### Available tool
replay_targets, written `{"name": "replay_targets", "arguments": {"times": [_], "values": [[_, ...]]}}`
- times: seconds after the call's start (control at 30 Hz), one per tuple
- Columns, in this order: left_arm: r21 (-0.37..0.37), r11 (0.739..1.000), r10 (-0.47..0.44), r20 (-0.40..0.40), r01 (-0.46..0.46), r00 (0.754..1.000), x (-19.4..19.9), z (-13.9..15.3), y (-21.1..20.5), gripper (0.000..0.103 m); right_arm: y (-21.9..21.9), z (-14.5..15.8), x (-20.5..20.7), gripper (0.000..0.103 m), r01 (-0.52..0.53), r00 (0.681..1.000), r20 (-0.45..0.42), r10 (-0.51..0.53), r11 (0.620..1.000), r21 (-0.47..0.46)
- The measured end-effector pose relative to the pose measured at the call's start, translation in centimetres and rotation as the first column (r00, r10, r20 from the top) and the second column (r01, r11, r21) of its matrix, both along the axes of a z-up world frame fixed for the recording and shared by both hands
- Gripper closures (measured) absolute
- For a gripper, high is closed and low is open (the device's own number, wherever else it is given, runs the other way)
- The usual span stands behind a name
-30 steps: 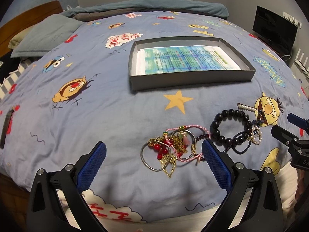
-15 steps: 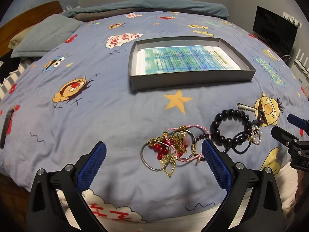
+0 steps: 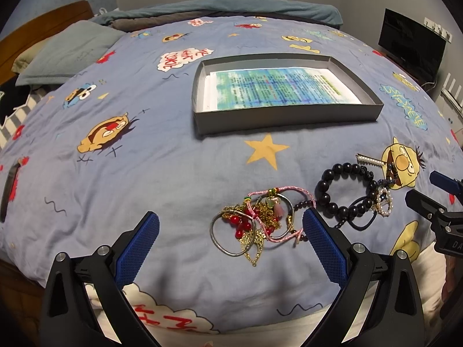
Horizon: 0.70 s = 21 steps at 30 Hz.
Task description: Organize jewelry
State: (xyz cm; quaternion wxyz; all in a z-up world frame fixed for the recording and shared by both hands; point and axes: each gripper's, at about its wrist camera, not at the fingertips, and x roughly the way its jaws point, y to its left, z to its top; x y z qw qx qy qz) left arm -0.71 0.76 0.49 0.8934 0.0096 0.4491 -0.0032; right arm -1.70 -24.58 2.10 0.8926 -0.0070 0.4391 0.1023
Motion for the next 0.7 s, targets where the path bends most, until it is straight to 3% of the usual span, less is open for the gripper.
{"name": "replay_targets", "arguments": {"times": [0.5,0.7], "values": [[0.007,1.000,-0.005,-0.003,0.005,1.000,0.5,-0.6,-0.1,0.005,-0.7,-0.2,0.6,0.005,0.027,0.999,0.019,-0.027,1.000,0.000],[-0.005,0.999,-0.047,0.038,0.047,0.998,0.6,-0.9,0.3,0.005,-2.6,-0.9,1.1,0.005,0.061,0.998,0.017,-0.062,0.997,0.040]]}}
